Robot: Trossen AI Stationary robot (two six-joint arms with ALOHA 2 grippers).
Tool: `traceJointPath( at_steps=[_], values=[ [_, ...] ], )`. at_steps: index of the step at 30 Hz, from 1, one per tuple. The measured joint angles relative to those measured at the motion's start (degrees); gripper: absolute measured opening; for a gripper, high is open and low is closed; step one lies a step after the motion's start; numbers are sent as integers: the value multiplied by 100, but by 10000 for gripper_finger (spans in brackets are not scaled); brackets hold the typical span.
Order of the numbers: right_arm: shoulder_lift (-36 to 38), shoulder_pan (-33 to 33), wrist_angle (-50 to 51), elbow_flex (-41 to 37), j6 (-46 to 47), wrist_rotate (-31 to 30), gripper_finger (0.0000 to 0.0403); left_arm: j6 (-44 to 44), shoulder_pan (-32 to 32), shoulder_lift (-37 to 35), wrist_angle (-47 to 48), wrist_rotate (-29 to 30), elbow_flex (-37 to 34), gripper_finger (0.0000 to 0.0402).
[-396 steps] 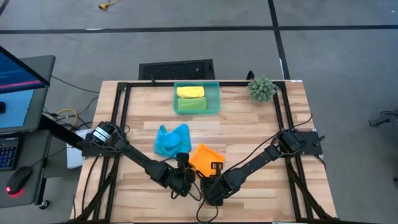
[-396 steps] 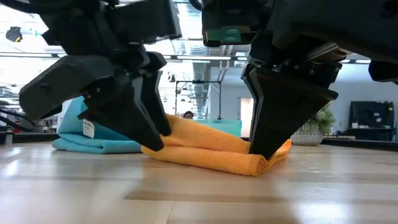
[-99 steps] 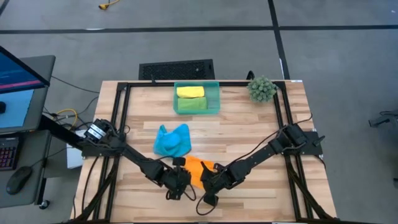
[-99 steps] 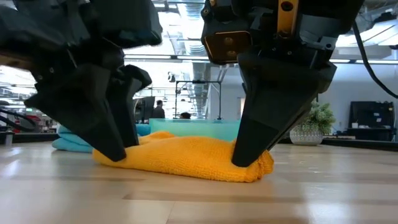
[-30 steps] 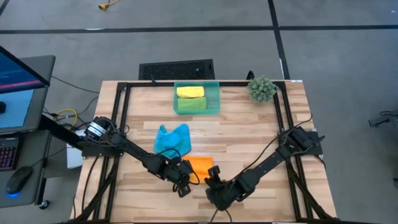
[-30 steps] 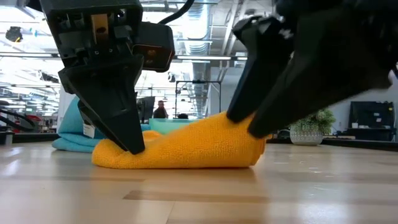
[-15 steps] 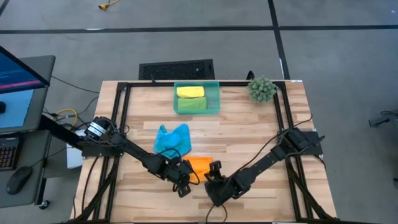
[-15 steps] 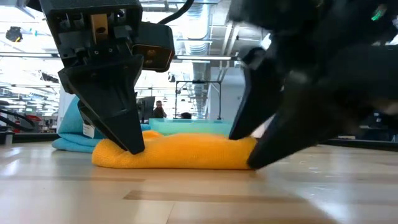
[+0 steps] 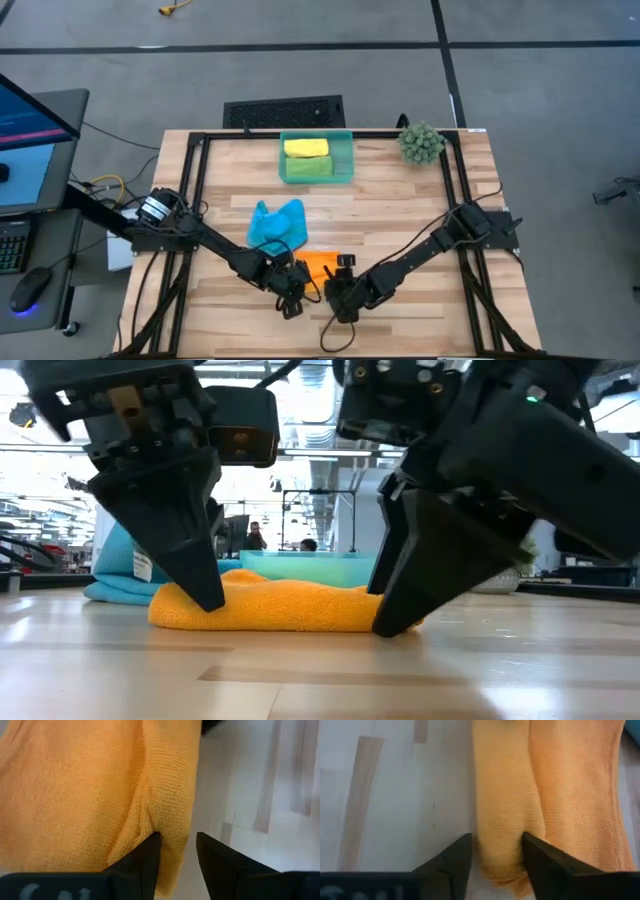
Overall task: Roll microfiber towels into tight, uniform cylinder then place into a basket
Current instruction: Roll the orange microfiber cloth
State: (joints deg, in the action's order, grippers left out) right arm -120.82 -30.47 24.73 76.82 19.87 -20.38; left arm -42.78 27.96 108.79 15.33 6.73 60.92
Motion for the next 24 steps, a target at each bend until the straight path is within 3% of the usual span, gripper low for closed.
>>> traceJointPath(
  at_steps=[10, 17, 24],
  values=[
    [-2, 138, 40, -7, 175, 184, 19, 1225, 327, 26, 296, 755, 286, 126],
    [-1, 137, 10, -13, 269, 314, 37, 1610, 626, 26, 643, 1496, 399, 126],
    [2, 141, 9, -17, 272, 353, 19, 2174, 1064, 26, 879, 2301, 564, 126]
  ],
)
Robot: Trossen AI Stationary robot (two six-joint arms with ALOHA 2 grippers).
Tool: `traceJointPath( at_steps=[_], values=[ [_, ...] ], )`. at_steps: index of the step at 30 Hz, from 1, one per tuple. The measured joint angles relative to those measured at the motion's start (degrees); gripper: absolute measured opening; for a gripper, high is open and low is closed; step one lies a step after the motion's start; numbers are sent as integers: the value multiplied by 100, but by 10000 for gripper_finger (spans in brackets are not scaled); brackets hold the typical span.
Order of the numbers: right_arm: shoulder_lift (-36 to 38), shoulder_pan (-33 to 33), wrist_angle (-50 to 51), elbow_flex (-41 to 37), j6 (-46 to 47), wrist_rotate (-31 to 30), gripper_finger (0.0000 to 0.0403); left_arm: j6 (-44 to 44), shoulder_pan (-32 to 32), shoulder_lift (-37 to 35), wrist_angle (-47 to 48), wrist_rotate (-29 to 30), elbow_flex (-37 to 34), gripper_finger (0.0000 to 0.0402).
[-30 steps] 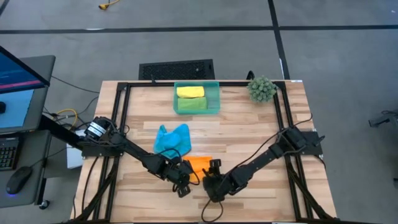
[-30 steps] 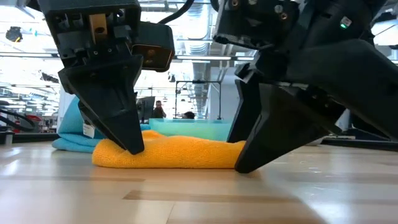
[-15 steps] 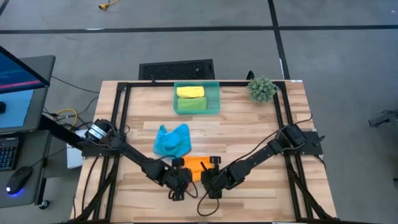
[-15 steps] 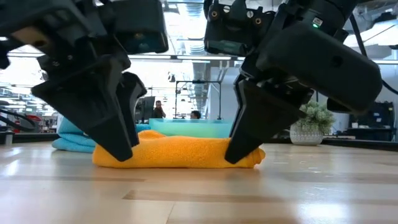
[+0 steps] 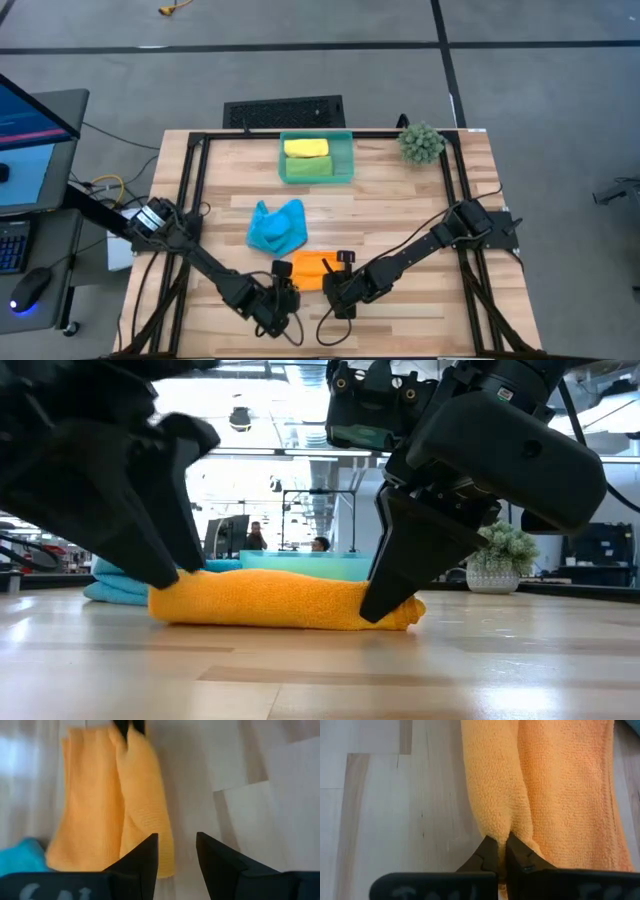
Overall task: Roll microfiber towels into tight, uniform cylinder then place into a basket
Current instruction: Roll the orange microfiber cloth
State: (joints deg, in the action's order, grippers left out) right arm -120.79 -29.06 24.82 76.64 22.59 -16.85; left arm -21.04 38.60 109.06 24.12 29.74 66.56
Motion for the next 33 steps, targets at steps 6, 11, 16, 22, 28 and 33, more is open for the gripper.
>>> traceJointPath(
  at_steps=[6, 11, 16, 22, 28, 33],
  values=[
    [2, 2, -2, -4, 0, 29, 30, 625, 422, -13, -65, 436, 121, 126],
    [2, 0, -6, -6, 0, 34, 21, 853, 471, 147, -64, 878, 80, 126],
    [4, -2, -12, -9, 16, 46, 21, 1050, 283, 570, -106, 1085, 72, 126],
    [10, 8, -26, -9, 50, 283, 24, 526, 181, 875, 33, 1582, 106, 126],
    [11, 9, -24, -9, 40, 305, 20, 212, 135, 892, 229, 1622, 103, 126],
    [11, 7, -63, -7, 3, 329, 22, -18, -56, 889, 710, 1599, 110, 126]
  ],
)
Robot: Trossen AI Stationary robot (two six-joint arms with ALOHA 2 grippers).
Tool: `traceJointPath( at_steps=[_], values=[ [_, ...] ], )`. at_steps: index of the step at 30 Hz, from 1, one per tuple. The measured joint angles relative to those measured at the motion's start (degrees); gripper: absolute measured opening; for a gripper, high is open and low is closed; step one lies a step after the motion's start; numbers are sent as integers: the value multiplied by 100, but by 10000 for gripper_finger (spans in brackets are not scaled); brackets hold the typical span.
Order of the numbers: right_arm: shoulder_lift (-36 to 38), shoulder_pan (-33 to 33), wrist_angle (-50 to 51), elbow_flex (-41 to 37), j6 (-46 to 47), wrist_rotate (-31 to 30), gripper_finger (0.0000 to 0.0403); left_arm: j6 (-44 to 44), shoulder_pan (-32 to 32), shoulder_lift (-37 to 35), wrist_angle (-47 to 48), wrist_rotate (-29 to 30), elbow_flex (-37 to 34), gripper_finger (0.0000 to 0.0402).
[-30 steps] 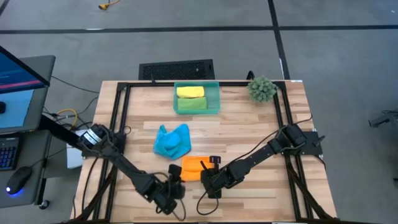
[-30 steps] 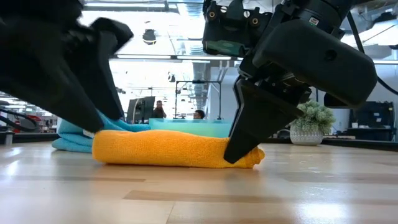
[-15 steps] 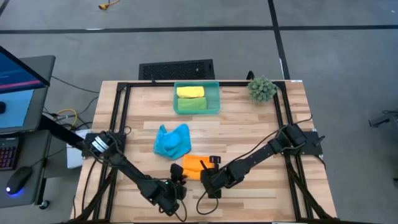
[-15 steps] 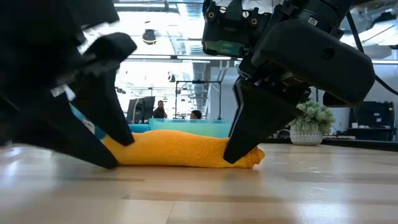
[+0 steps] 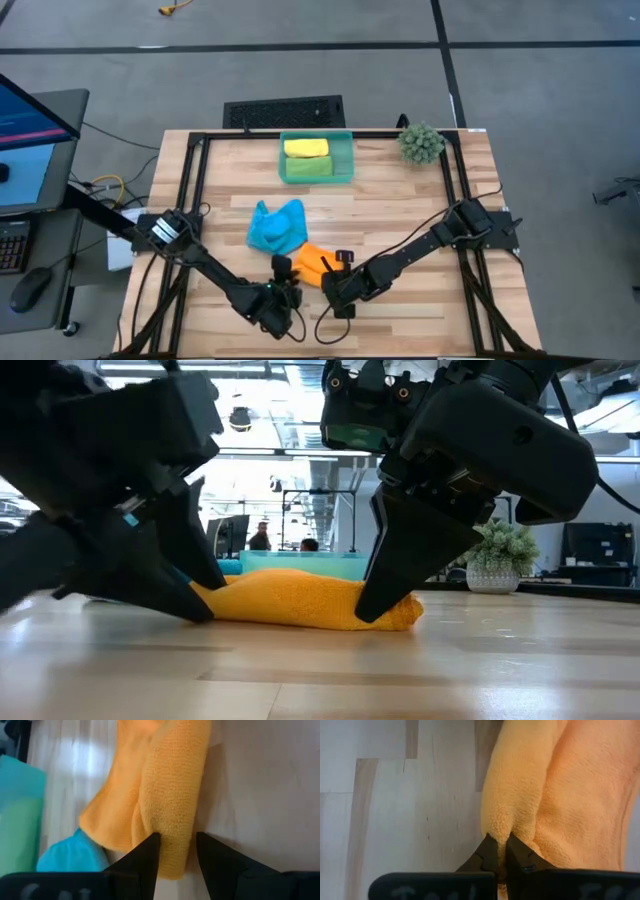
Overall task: Roll microfiber towels into tight, uniform cylinder then place into a basket
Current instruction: Roll the orange microfiber cloth
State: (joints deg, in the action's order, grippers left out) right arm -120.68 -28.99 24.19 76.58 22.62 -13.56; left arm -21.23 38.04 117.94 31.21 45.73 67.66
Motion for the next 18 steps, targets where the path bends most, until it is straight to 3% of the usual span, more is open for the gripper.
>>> traceJointPath(
  at_steps=[12, 18],
  values=[
    [2, 63, 23, 4, -75, 166, 22, 1214, 102, 45, 100, 621, 256, 126],
    [2, 59, 22, 4, -75, 166, 19, 1210, -205, 5, -12, -248, 143, 126]
  ],
)
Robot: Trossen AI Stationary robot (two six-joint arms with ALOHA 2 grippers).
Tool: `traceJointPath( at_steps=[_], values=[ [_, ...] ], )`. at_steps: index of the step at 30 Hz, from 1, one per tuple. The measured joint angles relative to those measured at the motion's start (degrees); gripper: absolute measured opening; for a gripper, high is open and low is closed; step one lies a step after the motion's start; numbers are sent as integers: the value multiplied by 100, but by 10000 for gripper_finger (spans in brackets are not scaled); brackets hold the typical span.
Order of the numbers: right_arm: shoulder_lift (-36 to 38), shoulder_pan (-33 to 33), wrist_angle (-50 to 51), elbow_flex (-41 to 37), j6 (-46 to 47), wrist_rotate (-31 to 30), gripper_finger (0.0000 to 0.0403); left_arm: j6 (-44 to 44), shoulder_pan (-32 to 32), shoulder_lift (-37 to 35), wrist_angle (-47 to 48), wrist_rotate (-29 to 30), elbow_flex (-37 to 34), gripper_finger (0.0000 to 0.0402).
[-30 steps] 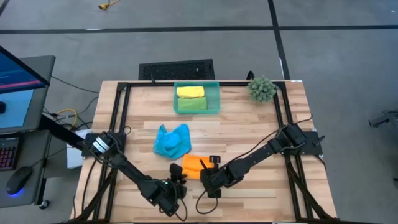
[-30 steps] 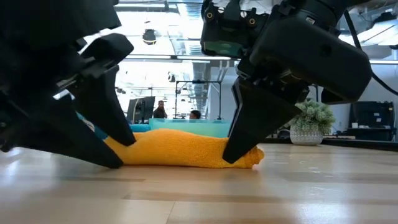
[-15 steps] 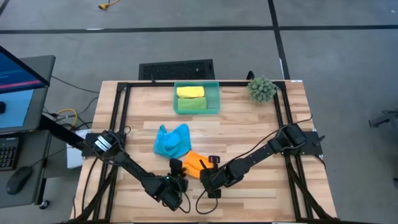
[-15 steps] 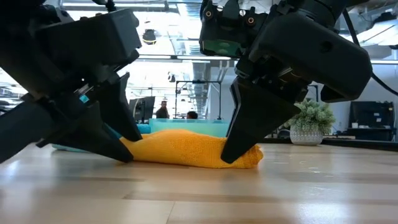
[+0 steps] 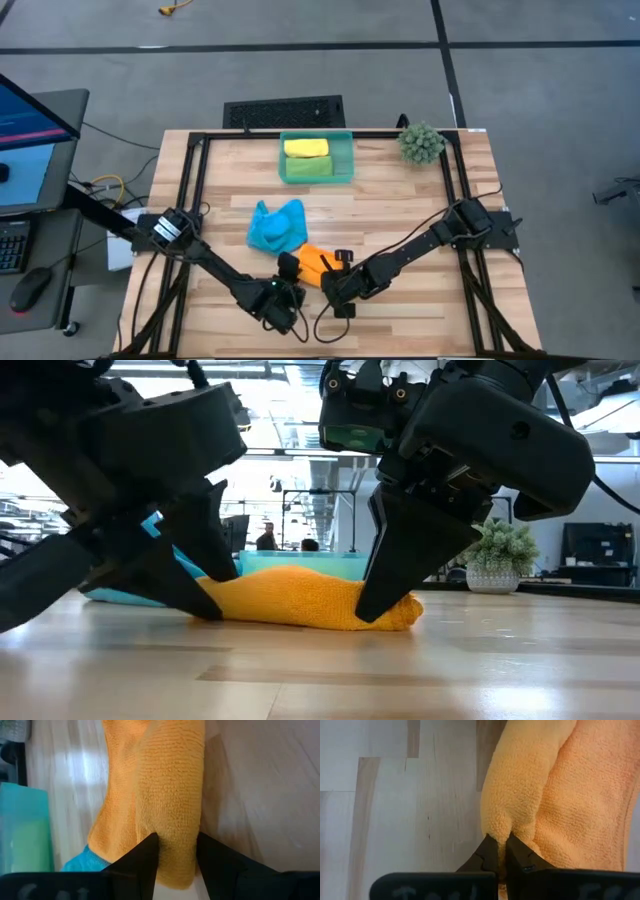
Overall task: Roll microfiber towels into tight, uniform cylinder then place into a basket
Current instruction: Roll the orange microfiber cloth
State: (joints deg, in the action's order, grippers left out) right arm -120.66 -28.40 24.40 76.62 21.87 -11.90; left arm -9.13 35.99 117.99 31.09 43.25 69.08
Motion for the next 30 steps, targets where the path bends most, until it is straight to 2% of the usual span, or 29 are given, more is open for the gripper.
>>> traceJointPath(
  at_steps=[5, 7, 10, 14, 16, 18, 25, 30],
  values=[
    [0, -5, 0, 0, -79, 43, 21, -18, -183, -2, -28, -224, -11, 124],
    [4, -13, 2, 0, -128, 72, 21, -47, -269, -16, -37, -541, -7, 117],
    [20, -43, 21, 2, -181, 78, 19, -307, -383, -43, 2, -1085, 5, 87],
    [34, -106, -14, 23, -191, 238, 19, -794, -393, -123, 129, -1320, 7, 24],
    [22, -160, 44, 111, -190, 332, 19, -1103, -367, -242, 162, -1530, -3, 12],
    [11, -219, 45, 208, -188, 502, 20, -1388, -346, -434, 128, -1984, -3, 16],
    [-15, -376, -179, 465, -217, 1367, 19, -2262, -374, -915, -487, -4184, -26, 14],
    [-20, -333, -565, 476, -89, 2322, 21, -3035, -564, -905, -652, -5053, -20, 15]
  ],
)
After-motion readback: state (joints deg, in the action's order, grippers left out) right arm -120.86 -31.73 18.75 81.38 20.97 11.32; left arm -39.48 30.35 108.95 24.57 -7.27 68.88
